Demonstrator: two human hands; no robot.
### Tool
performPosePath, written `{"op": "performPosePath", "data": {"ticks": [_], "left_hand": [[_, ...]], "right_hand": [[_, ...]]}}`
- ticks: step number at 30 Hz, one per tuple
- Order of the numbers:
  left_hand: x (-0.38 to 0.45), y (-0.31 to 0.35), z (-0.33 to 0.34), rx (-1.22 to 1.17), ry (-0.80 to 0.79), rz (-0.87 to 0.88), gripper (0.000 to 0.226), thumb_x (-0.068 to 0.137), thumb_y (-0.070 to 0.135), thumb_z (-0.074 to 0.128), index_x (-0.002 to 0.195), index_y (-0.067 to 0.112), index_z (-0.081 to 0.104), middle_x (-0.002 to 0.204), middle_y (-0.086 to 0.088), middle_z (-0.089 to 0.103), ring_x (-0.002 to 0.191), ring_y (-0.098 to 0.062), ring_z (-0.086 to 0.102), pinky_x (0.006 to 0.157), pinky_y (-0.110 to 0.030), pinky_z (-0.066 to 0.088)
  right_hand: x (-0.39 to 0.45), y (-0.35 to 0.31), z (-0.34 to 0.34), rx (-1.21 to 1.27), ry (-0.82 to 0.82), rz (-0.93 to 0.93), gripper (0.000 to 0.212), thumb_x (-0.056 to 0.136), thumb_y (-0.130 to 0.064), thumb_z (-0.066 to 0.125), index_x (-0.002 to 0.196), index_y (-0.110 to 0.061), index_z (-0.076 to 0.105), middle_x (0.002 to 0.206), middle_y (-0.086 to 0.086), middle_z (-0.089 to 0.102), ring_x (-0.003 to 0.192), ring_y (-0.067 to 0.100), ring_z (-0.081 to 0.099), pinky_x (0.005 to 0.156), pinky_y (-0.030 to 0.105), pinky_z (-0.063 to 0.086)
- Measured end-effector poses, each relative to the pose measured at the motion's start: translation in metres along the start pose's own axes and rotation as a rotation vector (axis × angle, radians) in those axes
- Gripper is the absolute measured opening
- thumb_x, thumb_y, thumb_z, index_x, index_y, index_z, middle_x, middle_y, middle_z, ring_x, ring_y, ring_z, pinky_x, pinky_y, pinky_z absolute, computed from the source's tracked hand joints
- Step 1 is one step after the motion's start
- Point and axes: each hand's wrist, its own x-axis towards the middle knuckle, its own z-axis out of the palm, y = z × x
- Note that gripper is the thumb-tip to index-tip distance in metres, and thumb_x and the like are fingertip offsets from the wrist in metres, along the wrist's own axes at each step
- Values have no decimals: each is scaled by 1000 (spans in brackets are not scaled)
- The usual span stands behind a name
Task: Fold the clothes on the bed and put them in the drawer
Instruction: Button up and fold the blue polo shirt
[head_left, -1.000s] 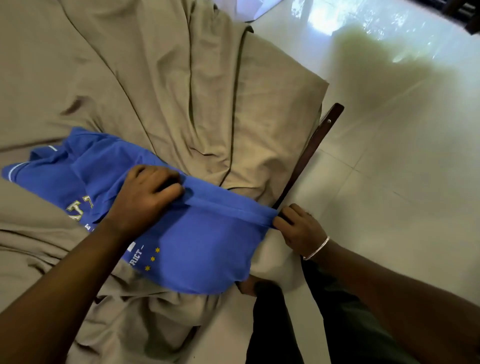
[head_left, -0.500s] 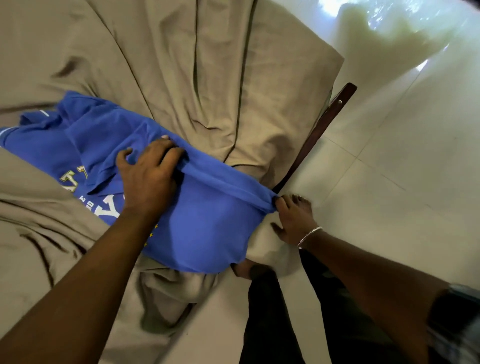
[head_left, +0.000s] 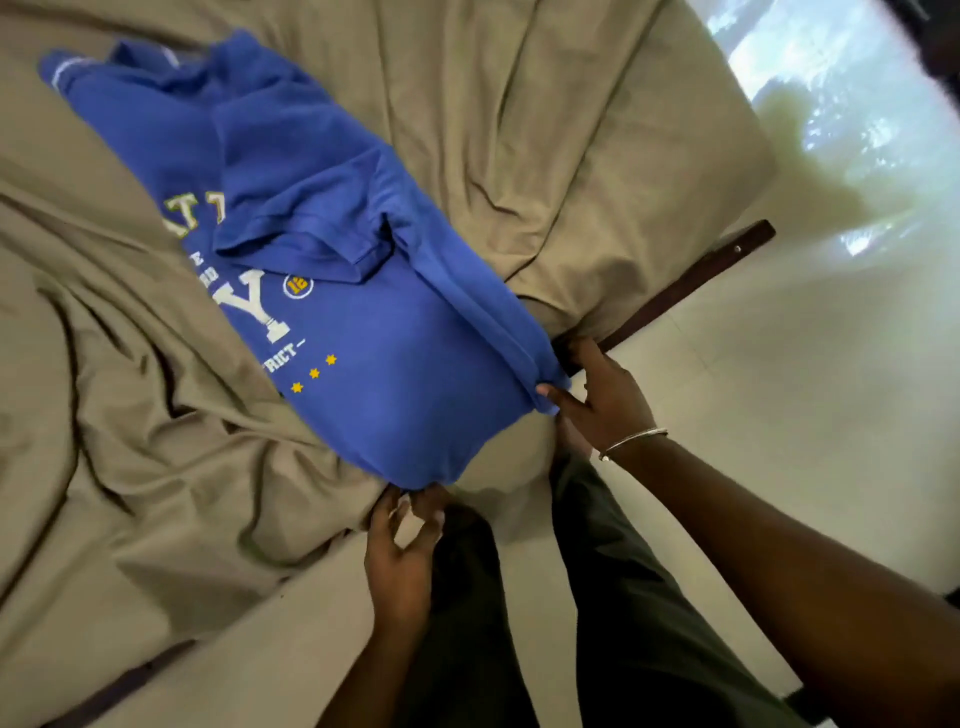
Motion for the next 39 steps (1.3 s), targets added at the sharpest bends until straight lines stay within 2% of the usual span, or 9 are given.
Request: {"op": "performPosePath", "data": {"ticks": [2,5,10,13,22,26,31,34,39], "left_hand": [[6,9,7,-89,-31,49,34,89,-3,67,112,21,60,106,13,64,90,10,62,75,-9,46],[19,14,7,-168,-75,142,12,90,0,66,102,1,64,96,-5,69,85,-5,65,73,-18,50],[28,-8,5,-85,-268,47,48,81,38,80,120,13,65,119,-1,70,111,-17,65,96,-37,49],[25,-27,10,-92,-303,-68,76,73,66,75,135,26,56,137,4,59,125,-14,56,109,-41,43],[-5,-44,3,-83,-306,-158,49,91,35,70,134,19,56,124,7,68,117,-16,63,95,-27,49],[-26,-31,-7,-78,-208,-37,49,80,45,68,116,55,37,112,-3,67,97,-17,69,86,-43,57],[-40,-22,-16,-55,-223,116,32,84,31,61,104,55,53,110,9,68,102,-9,67,87,-28,53],[-44,-28,-23,-28,-294,213,51,81,7,43,99,42,74,108,17,71,105,-5,65,91,-14,46],[-47,-35,-29,138,-373,308,82,79,-13,47,113,60,63,111,37,63,104,11,61,90,-6,45]], "right_hand": [[2,0,0,-15,24,12,49,83,-55,60,110,-14,59,99,7,70,84,31,64,71,40,51],[-2,-4,0,10,51,10,36,82,-44,71,90,-8,65,80,10,69,72,31,62,67,41,51],[-20,-5,-12,-26,-163,-66,37,93,-44,59,111,-12,56,87,5,69,73,20,63,67,34,50],[-30,-2,-20,-37,-170,-55,34,92,-49,56,102,-17,48,73,-6,60,62,5,57,57,15,41],[-39,-6,-25,174,-201,43,32,87,-34,69,106,-14,53,94,-5,68,81,6,66,67,21,54],[-45,-12,-29,114,-297,31,25,94,-28,60,104,-12,43,77,-6,59,64,-3,59,57,11,43],[-57,-13,-34,-28,-57,-328,26,93,-35,61,104,-18,43,68,-13,46,59,-4,50,57,3,38],[-55,-8,-49,-37,-233,-516,21,100,-37,47,110,-21,57,91,-8,64,77,-5,56,71,9,48],[-41,0,-67,-347,-412,-756,52,82,-10,37,131,-22,50,113,7,72,90,20,70,79,22,56]]}}
